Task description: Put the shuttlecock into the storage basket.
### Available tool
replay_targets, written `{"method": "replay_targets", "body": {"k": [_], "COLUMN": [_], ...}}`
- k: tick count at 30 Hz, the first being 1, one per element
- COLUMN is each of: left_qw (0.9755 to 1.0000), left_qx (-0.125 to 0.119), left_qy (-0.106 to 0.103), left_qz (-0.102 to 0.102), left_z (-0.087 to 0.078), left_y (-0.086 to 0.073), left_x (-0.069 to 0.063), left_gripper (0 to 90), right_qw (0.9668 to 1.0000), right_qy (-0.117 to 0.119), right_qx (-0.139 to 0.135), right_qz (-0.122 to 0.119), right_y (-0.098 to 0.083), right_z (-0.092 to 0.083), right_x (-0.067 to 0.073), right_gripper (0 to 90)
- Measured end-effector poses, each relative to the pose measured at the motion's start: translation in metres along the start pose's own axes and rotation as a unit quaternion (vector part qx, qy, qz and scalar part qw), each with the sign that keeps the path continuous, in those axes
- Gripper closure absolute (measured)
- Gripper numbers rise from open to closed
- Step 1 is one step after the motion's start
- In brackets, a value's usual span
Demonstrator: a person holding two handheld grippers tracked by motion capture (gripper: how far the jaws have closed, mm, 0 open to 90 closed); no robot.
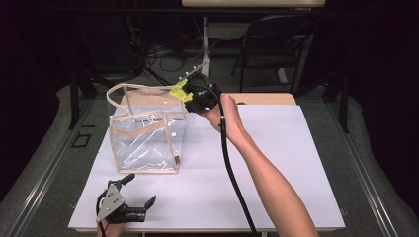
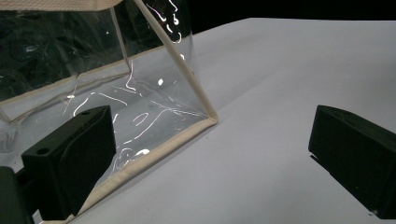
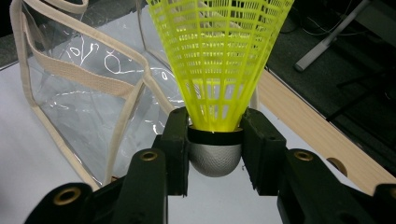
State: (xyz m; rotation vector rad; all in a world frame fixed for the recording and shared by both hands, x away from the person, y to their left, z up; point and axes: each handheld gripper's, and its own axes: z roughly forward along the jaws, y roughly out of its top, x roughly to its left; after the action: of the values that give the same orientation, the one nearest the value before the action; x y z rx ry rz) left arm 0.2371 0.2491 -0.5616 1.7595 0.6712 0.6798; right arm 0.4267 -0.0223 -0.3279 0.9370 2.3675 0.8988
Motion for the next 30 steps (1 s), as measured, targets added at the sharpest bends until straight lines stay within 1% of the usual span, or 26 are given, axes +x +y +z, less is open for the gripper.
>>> {"method": "replay_targets", "body": {"k": [6, 8, 12, 14, 16, 30], "left_qw": [1.0000, 1.0000, 1.0000, 1.0000, 1.0000, 1.0000], "left_qx": [-0.001, -0.001, -0.001, -0.001, -0.002, -0.002], "left_qy": [0.001, 0.001, 0.001, 0.001, 0.001, 0.001], "left_qz": [-0.001, -0.001, -0.001, -0.001, -0.002, -0.003], "left_z": [0.000, 0.000, -0.001, -0.001, -0.001, -0.001], "left_y": [0.000, 0.000, 0.000, 0.000, 0.000, 0.000], "left_x": [0.000, 0.000, 0.000, 0.000, 0.000, 0.001], "left_gripper": [0.9, 0.9, 0.9, 0.9, 0.9, 0.9], "right_qw": [1.0000, 1.0000, 1.0000, 1.0000, 1.0000, 1.0000], "right_qy": [0.002, 0.003, 0.003, 0.003, 0.004, 0.000], "right_qx": [0.002, -0.003, 0.002, -0.002, 0.001, 0.003], "right_qz": [-0.002, -0.003, -0.006, -0.007, -0.007, -0.009], "right_y": [0.004, 0.005, 0.007, 0.008, 0.009, 0.014], "right_z": [0.005, 0.006, 0.008, 0.010, 0.010, 0.021], "right_x": [0.001, 0.002, 0.003, 0.004, 0.004, 0.005], "right_gripper": [64.2, 64.1, 64.2, 64.2, 64.2, 64.2]}}
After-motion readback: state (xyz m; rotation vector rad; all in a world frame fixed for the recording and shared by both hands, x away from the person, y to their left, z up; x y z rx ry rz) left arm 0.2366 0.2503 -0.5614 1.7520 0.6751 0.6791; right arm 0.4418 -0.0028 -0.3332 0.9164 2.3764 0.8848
